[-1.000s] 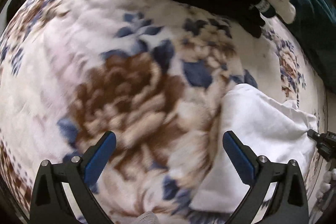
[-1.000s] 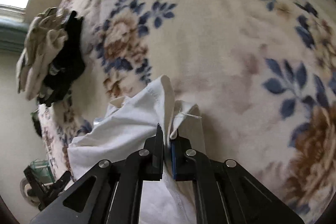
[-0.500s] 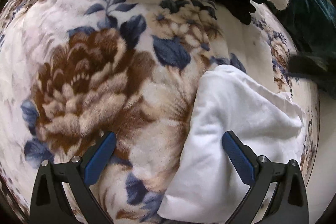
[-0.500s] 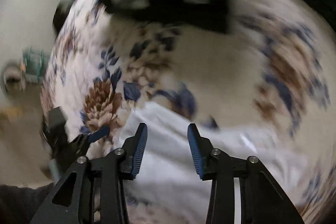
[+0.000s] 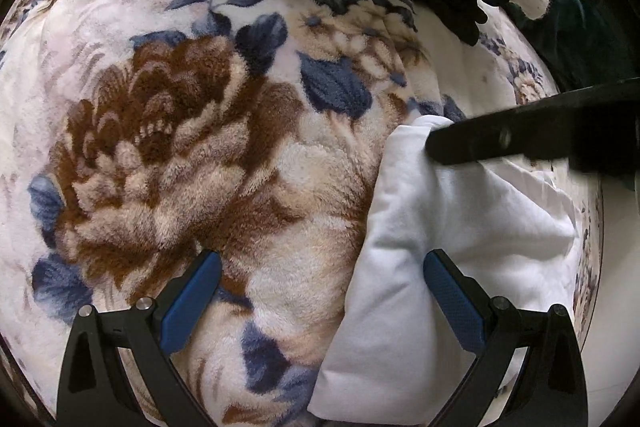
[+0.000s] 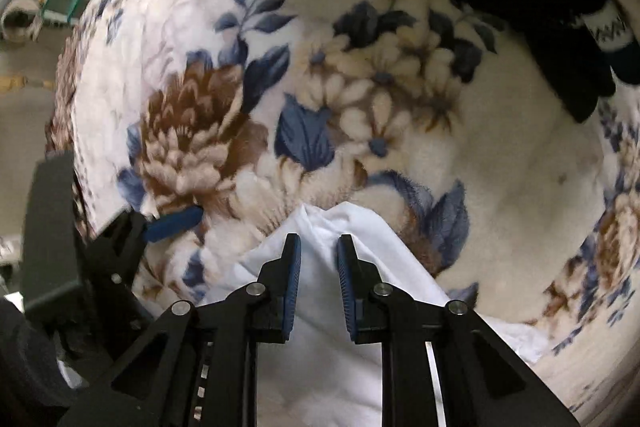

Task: Fold small clothes

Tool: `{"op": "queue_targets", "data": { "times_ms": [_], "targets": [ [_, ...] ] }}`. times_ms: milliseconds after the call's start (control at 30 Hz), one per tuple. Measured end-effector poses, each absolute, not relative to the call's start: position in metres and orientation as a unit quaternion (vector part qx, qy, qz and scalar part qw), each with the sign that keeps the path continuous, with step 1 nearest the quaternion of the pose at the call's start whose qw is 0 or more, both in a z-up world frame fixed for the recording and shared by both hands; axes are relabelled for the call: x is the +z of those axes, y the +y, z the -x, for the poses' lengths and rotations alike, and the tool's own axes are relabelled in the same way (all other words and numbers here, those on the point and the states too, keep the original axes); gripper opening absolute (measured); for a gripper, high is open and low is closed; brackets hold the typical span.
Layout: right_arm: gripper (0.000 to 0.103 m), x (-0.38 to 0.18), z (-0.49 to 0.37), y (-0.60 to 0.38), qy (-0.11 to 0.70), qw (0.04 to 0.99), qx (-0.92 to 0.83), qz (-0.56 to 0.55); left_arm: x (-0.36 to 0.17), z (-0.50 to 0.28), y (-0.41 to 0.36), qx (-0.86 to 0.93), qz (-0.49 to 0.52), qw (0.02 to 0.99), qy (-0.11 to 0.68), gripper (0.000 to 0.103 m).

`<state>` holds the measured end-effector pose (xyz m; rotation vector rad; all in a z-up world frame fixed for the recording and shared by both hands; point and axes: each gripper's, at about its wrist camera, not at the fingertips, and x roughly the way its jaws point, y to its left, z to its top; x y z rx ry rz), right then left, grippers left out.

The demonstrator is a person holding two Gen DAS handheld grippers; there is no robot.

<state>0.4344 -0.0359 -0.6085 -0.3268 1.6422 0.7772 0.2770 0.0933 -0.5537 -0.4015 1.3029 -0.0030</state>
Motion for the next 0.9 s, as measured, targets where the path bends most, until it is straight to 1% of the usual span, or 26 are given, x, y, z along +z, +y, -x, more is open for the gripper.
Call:
{"op": "queue_targets", "data": {
  "times_ms": [133, 533, 833, 867, 900],
  "targets": [
    [0.020, -0.604, -0.444, -0.051, 0.706, 0.619, 0.320, 0.122, -0.556, -0.277, 0.093, -0.005, 0.185, 0.776, 0.603, 0.103],
    [0.020, -0.621, -0.422, -0.032, 0.692, 0.597, 0.347, 0.213, -0.557, -0.278, 0.092, -0.011, 0.164, 0.777, 0.608, 0.103],
    [0.020, -0.629, -0.408, -0.009, 0.660, 0.591, 0.365, 0.287, -0.558, -0.278, 0.089, -0.014, 0.154, 0.780, 0.607, 0.103],
    [0.020, -0.630, -0.408, -0.009, 0.662, 0.587, 0.370, 0.283, -0.558, -0.278, 0.088, -0.015, 0.153, 0.780, 0.607, 0.103],
    [0.017, -0.632, -0.406, -0.003, 0.662, 0.585, 0.374, 0.283, -0.557, -0.278, 0.088, -0.015, 0.154, 0.781, 0.605, 0.103]
  ]
}}
